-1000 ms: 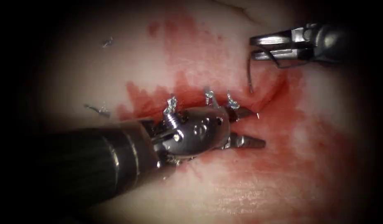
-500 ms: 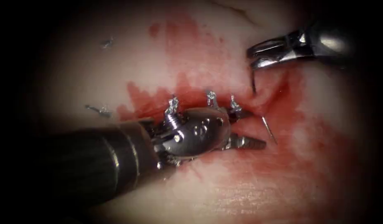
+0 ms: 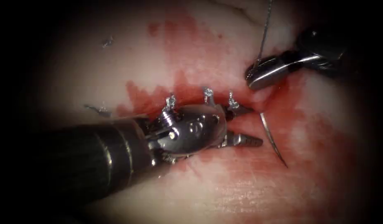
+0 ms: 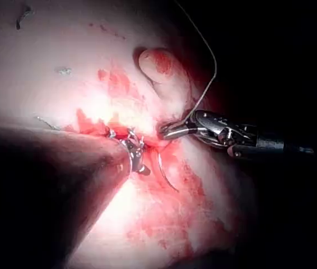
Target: Wound Closure
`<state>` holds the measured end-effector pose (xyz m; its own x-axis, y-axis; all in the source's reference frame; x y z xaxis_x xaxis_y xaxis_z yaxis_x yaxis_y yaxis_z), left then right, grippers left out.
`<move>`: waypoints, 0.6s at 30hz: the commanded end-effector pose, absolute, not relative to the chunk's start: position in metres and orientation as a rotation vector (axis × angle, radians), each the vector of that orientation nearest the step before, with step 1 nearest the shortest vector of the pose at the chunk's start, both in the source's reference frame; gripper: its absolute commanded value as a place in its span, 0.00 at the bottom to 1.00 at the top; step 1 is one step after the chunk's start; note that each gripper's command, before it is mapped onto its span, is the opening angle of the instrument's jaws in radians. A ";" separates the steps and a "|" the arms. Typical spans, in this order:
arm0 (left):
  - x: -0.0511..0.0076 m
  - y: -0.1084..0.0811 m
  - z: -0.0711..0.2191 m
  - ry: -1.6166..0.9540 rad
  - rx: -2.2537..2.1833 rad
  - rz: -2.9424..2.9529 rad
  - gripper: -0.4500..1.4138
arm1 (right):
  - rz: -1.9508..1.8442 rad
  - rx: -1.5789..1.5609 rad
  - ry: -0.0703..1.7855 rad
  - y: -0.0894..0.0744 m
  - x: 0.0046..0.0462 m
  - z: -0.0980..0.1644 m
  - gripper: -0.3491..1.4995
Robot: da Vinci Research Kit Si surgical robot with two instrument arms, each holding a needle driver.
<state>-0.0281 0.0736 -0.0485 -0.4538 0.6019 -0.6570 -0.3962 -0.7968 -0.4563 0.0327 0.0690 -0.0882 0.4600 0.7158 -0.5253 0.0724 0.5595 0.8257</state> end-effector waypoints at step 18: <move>-0.0288 0.073 -0.054 -0.198 -1.201 2.491 0.62 | 0.385 0.616 1.206 0.077 0.0254 -0.089 0.83</move>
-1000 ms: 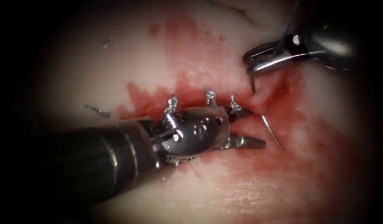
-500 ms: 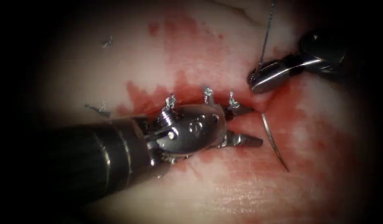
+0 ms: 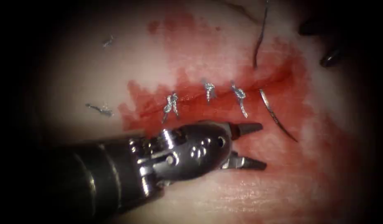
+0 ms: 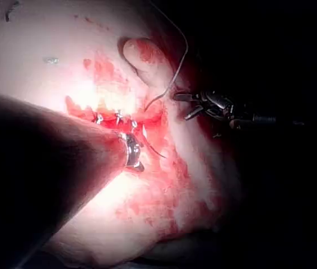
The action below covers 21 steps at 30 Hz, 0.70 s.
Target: Wound Closure
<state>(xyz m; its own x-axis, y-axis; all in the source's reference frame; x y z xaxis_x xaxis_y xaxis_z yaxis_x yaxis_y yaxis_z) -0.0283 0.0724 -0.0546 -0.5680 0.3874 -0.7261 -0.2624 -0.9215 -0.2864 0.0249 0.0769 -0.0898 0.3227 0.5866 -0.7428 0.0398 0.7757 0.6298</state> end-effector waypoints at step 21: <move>-0.0311 0.074 -0.054 0.318 -1.237 2.665 0.63 | 0.382 0.580 1.228 0.074 0.0257 -0.088 0.80</move>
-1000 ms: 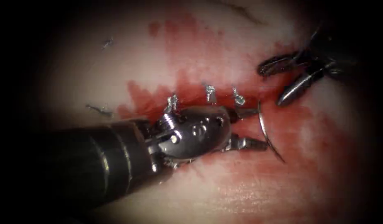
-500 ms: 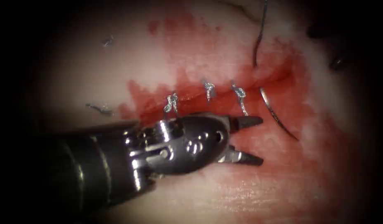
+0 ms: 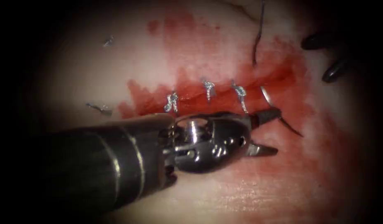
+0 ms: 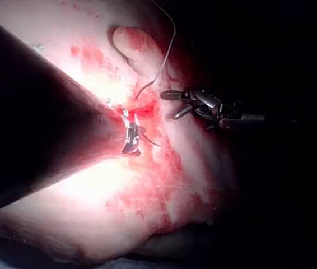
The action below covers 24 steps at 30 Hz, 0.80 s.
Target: Wound Closure
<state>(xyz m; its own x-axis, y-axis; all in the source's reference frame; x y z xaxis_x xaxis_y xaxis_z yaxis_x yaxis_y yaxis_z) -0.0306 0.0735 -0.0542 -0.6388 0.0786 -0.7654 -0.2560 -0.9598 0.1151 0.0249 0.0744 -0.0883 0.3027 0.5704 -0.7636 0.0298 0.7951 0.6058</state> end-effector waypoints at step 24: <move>-0.0328 0.075 -0.052 0.615 -1.447 2.437 0.40 | 0.395 0.553 1.233 0.074 0.0259 -0.087 0.78</move>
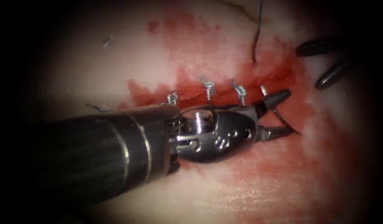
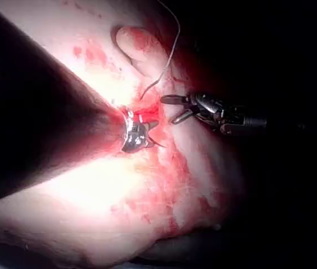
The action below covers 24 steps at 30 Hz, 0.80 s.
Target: Wound Closure
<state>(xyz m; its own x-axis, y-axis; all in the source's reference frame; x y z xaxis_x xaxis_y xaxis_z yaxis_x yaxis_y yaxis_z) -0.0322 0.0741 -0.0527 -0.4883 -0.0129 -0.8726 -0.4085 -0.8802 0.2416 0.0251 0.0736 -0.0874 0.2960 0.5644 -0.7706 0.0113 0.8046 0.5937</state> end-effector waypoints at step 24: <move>-0.0330 0.075 -0.060 -0.300 -1.461 1.631 0.05 | 0.446 0.552 1.259 0.073 0.0243 -0.087 0.73</move>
<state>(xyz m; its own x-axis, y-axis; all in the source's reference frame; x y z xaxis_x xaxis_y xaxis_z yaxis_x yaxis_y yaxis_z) -0.0324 0.0744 -0.0603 0.1258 0.7645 -0.6322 -0.4295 -0.5325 -0.7294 0.0235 0.0731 -0.0877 0.2531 0.6027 -0.7568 -0.0218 0.7856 0.6184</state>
